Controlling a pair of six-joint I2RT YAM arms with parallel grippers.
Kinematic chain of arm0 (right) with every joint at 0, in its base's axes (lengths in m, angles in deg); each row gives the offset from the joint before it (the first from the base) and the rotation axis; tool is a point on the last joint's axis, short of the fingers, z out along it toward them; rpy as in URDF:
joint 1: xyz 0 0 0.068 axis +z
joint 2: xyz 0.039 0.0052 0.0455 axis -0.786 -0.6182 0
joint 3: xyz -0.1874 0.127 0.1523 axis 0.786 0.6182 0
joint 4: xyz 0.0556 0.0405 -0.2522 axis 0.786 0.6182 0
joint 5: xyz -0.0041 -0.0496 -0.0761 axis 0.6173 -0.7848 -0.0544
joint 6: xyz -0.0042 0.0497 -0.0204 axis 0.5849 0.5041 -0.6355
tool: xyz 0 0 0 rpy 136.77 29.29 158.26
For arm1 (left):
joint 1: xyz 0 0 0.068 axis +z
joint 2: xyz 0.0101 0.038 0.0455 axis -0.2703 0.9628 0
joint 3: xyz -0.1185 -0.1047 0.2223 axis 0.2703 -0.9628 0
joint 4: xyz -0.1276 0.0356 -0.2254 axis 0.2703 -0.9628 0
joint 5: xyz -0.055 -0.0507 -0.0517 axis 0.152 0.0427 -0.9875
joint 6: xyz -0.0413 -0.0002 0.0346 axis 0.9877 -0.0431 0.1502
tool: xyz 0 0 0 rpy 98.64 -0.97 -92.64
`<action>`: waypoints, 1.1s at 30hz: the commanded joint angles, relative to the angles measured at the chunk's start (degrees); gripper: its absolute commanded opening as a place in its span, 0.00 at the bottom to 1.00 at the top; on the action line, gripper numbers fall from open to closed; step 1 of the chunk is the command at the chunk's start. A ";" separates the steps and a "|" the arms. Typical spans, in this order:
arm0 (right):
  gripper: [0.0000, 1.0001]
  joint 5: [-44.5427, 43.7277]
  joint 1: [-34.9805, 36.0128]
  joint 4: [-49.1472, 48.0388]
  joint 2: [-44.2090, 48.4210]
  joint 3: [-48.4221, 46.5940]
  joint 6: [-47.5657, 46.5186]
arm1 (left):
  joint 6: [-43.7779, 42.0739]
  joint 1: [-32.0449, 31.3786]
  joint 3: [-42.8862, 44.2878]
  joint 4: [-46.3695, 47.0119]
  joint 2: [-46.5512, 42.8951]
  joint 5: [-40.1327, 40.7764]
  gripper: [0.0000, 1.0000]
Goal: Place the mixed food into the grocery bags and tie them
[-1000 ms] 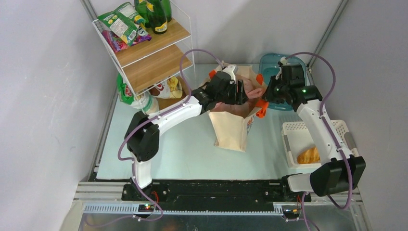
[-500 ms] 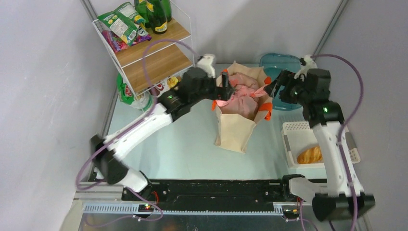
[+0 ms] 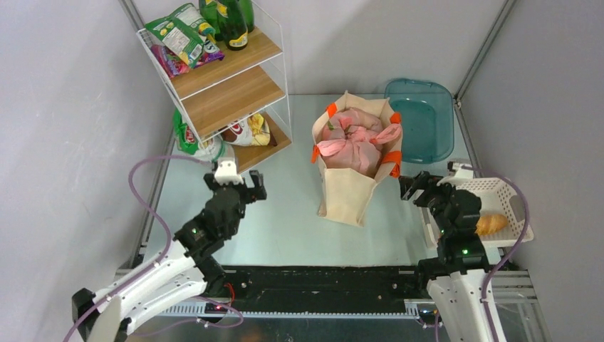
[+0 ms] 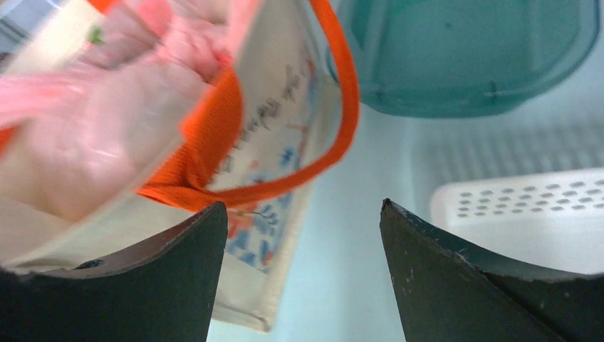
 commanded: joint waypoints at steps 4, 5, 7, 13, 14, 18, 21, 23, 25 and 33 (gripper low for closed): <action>0.86 -6.57 0.35 -24.30 5.34 16.77 -12.90 | -10.82 9.10 -23.97 31.69 -10.32 16.69 1.00; 0.89 -6.10 0.39 -28.30 5.26 18.01 -14.18 | -10.67 11.37 -24.61 33.45 -10.12 14.96 1.00; 0.90 -5.22 -0.01 -34.23 3.59 21.62 -17.16 | -9.73 16.52 -26.39 37.73 -8.65 10.33 1.00; 0.85 -1.25 -3.82 -51.93 -10.04 28.28 -15.97 | -10.86 26.15 -32.47 54.28 -4.59 1.82 1.00; 0.84 -1.01 -3.85 -56.39 -12.19 29.32 -16.02 | -11.35 26.93 -31.93 54.60 -3.41 0.75 1.00; 0.83 -2.39 -5.40 -70.18 -26.77 30.67 -15.28 | -16.59 29.09 -29.61 55.59 3.21 -2.55 1.00; 0.82 -1.91 -5.47 -79.40 -36.11 29.93 -15.93 | -14.89 33.60 -32.17 61.21 10.79 -6.67 1.00; 0.81 -1.37 -5.46 -83.44 -42.25 28.99 -16.91 | -14.33 35.84 -33.66 70.63 16.26 -10.47 1.00; 0.79 -0.86 -5.20 -91.39 -51.08 28.86 -17.38 | -14.61 36.57 -30.50 66.71 16.93 -13.49 1.00; 0.99 -6.61 -2.72 -83.12 -51.61 23.85 -17.39 | -14.15 38.99 -22.34 55.25 22.58 -19.31 0.95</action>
